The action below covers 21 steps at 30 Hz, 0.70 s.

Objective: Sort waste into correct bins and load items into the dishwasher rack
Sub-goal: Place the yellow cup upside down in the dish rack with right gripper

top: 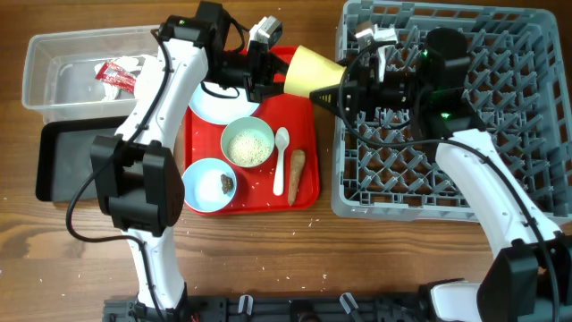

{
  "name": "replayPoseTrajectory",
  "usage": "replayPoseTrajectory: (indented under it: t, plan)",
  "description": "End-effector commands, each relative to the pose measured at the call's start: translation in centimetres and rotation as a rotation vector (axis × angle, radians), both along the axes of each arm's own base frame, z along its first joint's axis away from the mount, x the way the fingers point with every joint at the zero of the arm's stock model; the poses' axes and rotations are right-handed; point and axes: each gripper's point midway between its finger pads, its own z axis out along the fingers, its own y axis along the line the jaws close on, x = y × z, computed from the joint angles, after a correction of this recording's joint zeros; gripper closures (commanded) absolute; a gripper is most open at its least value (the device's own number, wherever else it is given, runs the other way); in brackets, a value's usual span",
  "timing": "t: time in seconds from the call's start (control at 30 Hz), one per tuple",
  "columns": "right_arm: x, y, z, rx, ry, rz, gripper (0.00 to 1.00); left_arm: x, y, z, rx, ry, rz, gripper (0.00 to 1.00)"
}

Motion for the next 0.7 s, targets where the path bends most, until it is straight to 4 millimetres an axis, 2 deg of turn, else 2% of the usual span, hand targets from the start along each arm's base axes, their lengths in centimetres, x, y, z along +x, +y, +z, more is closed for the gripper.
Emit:
replayPoseTrajectory:
  t: [0.0,0.13,0.17,0.2,0.33,0.43,0.53,0.63,0.67]
  plan:
    - [0.1,0.0,-0.1,0.004,-0.024,0.02,0.28,-0.3,-0.1,1.4,-0.027,-0.021,-0.006,0.96]
    - [0.1,0.0,-0.1,0.004,-0.024,0.02,0.51,-0.3,-0.1,1.4,-0.027,-0.021,-0.006,0.96]
    - [0.1,0.0,-0.1,0.004,-0.024,0.019,0.53,-0.3,-0.1,1.4,-0.027,-0.02,-0.006,0.95]
    - [0.2,-0.2,-0.1,0.004,-0.024,0.017,0.54,-0.3,-0.1,1.4,-0.027,-0.021,-0.006,0.89]
    - [0.3,-1.4,0.1,0.014,-0.022,0.018,0.58,-0.3,-0.1,1.4,-0.026,-0.022,-0.006,0.87]
    - [1.1,-4.5,0.3,0.032,0.004,-0.014,0.58,-0.3,-0.1,1.1,-0.008,-0.025,-0.005,0.81]
    - [2.6,-8.1,0.1,0.04,0.06,-0.114,0.58,-0.3,-0.1,1.0,-0.001,-0.028,-0.004,0.79]
    - [4.3,-11.2,-1.1,0.036,0.181,-0.257,0.58,0.0,-0.1,-0.7,0.093,-0.065,0.003,0.79]
    - [4.9,-12.1,-2.0,0.017,0.225,-0.327,0.58,0.3,0.0,-1.7,0.146,-0.091,0.009,0.84]
